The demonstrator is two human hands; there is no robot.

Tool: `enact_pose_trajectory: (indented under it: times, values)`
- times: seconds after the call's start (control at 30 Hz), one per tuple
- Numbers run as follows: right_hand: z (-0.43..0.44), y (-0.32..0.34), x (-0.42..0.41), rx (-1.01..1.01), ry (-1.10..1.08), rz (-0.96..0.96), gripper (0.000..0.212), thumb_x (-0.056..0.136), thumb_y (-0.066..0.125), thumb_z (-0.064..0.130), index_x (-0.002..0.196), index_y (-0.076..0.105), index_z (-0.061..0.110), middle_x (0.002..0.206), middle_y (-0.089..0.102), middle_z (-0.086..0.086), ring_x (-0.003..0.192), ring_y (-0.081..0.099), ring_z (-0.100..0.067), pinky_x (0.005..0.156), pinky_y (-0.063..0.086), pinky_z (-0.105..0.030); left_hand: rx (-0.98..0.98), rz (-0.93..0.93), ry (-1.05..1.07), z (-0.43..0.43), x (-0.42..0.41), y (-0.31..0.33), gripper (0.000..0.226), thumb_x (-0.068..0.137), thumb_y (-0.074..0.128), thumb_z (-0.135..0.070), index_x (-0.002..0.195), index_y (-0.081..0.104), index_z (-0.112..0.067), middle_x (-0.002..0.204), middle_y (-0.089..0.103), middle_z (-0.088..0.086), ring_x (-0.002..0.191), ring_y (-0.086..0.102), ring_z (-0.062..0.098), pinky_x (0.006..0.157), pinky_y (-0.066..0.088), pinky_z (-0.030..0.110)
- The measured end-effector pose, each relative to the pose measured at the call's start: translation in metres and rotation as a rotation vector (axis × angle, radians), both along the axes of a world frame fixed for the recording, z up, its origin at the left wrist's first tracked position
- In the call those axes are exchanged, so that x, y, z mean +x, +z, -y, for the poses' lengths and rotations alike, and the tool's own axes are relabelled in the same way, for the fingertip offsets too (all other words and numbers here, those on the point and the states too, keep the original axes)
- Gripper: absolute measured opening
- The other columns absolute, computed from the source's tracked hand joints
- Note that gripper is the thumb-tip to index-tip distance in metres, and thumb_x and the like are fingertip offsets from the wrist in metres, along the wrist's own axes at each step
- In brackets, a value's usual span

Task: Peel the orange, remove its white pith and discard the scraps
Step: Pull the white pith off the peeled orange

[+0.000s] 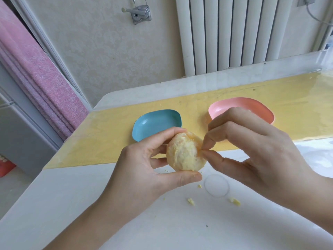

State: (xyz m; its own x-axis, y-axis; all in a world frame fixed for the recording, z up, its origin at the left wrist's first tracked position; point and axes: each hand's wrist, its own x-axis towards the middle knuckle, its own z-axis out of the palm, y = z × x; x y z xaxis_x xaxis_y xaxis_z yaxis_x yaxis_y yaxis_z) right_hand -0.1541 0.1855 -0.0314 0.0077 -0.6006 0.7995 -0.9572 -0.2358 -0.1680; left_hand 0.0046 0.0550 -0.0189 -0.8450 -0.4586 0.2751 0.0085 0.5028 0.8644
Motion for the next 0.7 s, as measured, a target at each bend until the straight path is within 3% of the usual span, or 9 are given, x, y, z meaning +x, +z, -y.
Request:
enact_pose_trajectory:
  times: [0.1, 0.17, 0.33, 0.7]
  values:
    - [-0.0007, 0.0009, 0.0003, -0.061, -0.035, 0.061, 0.019, 0.088, 0.062, 0.023, 0.099, 0.07, 0.009, 0.093, 0.051, 0.0, 0.086, 0.052, -0.013, 0.078, 0.038, -0.011, 0.068, 0.006, -0.028, -0.0004, -0.0001, 0.0018, 0.061, 0.05, 0.085, -0.035, 0.108, 0.067, -0.039, 0.103, 0.072, -0.008, 0.095, 0.069, 0.014, 0.08, 0.053, 0.022]
    - [-0.0003, 0.001, 0.0003, -0.081, -0.035, 0.053, 0.022, 0.087, 0.065, 0.023, 0.104, 0.071, 0.011, 0.089, 0.054, -0.002, 0.08, 0.052, -0.014, 0.074, 0.041, -0.017, 0.054, 0.003, -0.014, -0.0005, 0.0004, 0.0025, 0.062, 0.049, 0.085, -0.035, 0.108, 0.067, -0.04, 0.103, 0.072, -0.008, 0.095, 0.069, 0.014, 0.079, 0.054, 0.022]
    - [0.0005, -0.0009, -0.0017, -0.117, -0.066, -0.066, 0.01, 0.084, 0.071, 0.017, 0.09, 0.076, 0.012, 0.079, 0.062, -0.006, 0.07, 0.05, -0.017, 0.068, 0.04, -0.028, 0.043, 0.014, 0.018, -0.0012, 0.0009, 0.0028, 0.062, 0.049, 0.085, -0.038, 0.108, 0.067, -0.042, 0.102, 0.073, -0.01, 0.094, 0.069, 0.014, 0.079, 0.053, 0.018]
    - [0.0021, -0.0006, 0.0004, -0.08, -0.129, -0.183, 0.013, 0.087, 0.063, 0.011, 0.076, 0.068, 0.006, 0.078, 0.06, -0.004, 0.069, 0.04, -0.015, 0.065, 0.036, -0.025, 0.15, 0.053, -0.021, -0.0058, -0.0007, -0.0001, 0.051, 0.054, 0.084, -0.037, 0.102, 0.07, -0.037, 0.098, 0.074, -0.003, 0.091, 0.07, 0.024, 0.078, 0.054, 0.024]
